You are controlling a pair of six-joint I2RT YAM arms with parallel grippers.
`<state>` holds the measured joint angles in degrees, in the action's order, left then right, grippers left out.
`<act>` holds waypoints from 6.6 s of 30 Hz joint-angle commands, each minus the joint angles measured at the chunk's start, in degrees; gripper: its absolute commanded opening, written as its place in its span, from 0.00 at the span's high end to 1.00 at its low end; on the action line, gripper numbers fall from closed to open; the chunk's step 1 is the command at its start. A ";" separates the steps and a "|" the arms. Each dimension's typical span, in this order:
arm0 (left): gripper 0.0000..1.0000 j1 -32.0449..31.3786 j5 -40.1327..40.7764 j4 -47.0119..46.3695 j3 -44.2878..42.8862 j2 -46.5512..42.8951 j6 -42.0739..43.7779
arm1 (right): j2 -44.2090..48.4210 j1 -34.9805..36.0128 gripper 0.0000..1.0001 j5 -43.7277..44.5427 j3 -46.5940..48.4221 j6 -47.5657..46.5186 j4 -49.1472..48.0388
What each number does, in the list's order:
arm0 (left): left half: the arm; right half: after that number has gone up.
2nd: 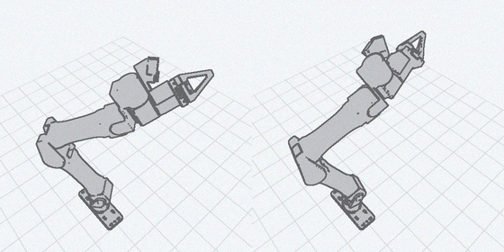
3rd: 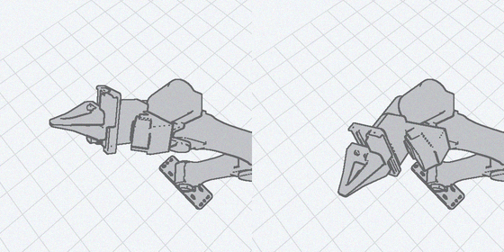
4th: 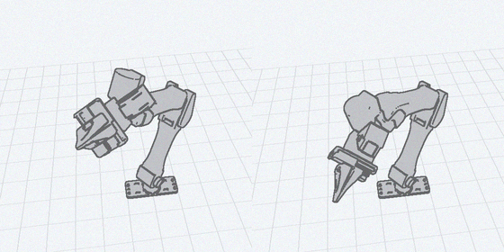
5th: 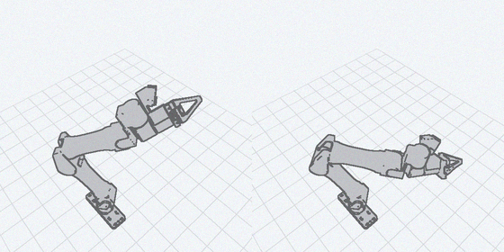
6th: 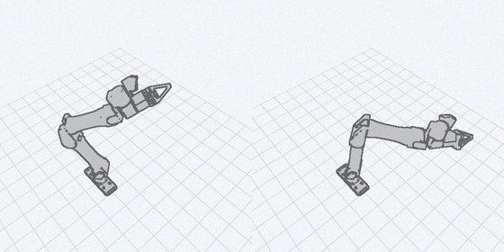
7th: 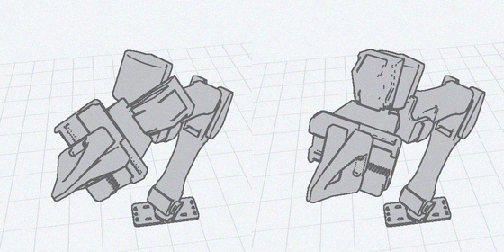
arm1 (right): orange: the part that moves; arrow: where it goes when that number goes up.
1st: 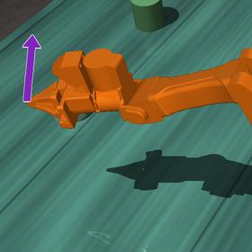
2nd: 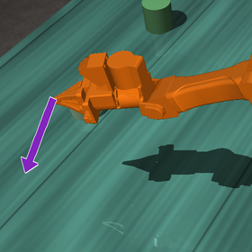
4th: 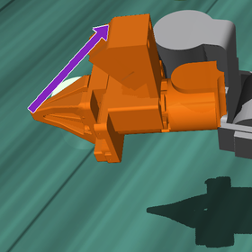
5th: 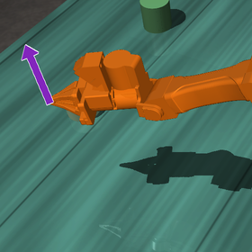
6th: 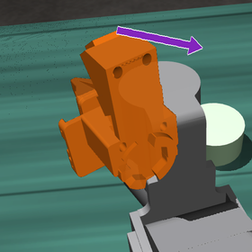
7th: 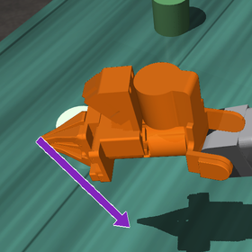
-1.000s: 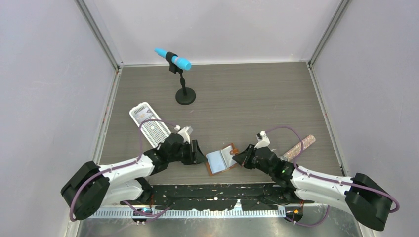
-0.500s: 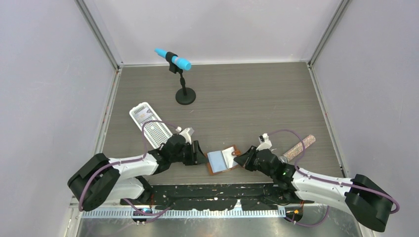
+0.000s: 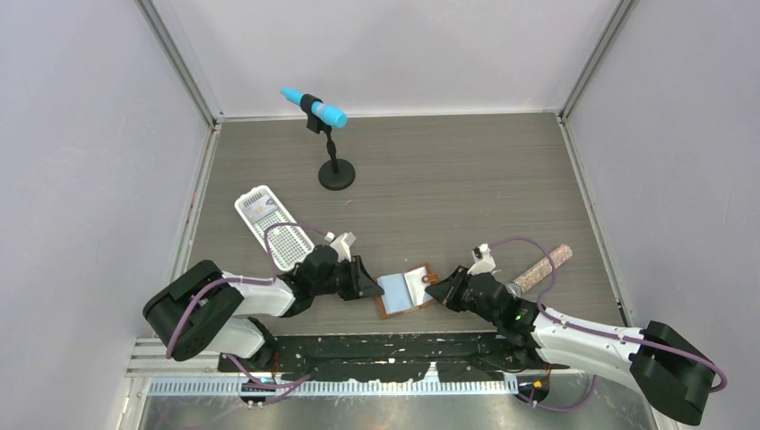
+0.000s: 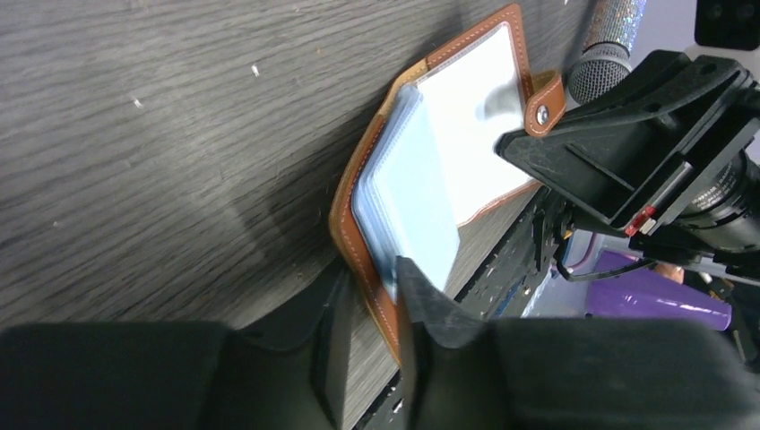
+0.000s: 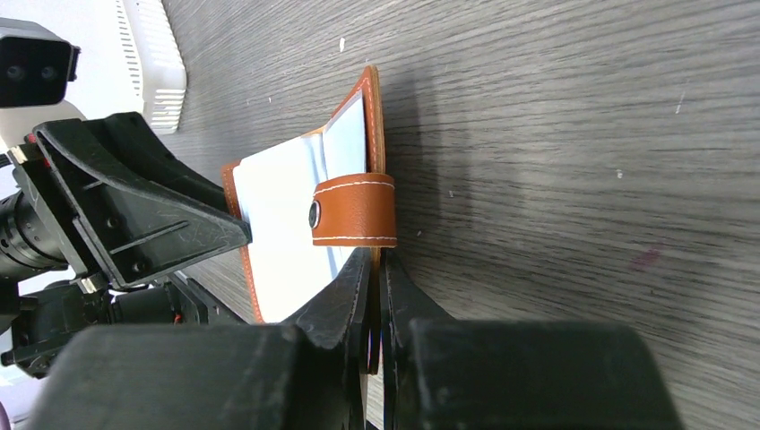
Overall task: Take the credit cards out of the card holder
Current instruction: Remove the credit card from the card holder.
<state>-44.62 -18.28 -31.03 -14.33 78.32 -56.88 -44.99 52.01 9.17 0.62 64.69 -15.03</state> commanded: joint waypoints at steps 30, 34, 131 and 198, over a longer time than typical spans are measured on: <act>1.00 -0.25 -2.55 2.92 -0.97 -5.89 1.62 | -14.98 13.06 0.41 5.91 32.81 -16.16 20.75; 1.00 -0.29 -2.62 3.90 -0.97 -6.71 2.04 | -19.47 13.63 0.37 5.86 32.36 -15.97 19.11; 1.00 -1.17 -2.99 8.37 -2.47 -8.26 3.53 | -26.52 16.25 0.34 6.40 32.69 -17.62 18.19; 0.95 -1.18 -0.47 15.68 -3.70 -9.43 8.20 | -16.94 19.48 0.32 19.53 32.39 -12.44 41.18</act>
<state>-45.45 -20.34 -18.46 -15.49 70.57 -51.53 -64.99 71.31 24.21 34.24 50.06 21.74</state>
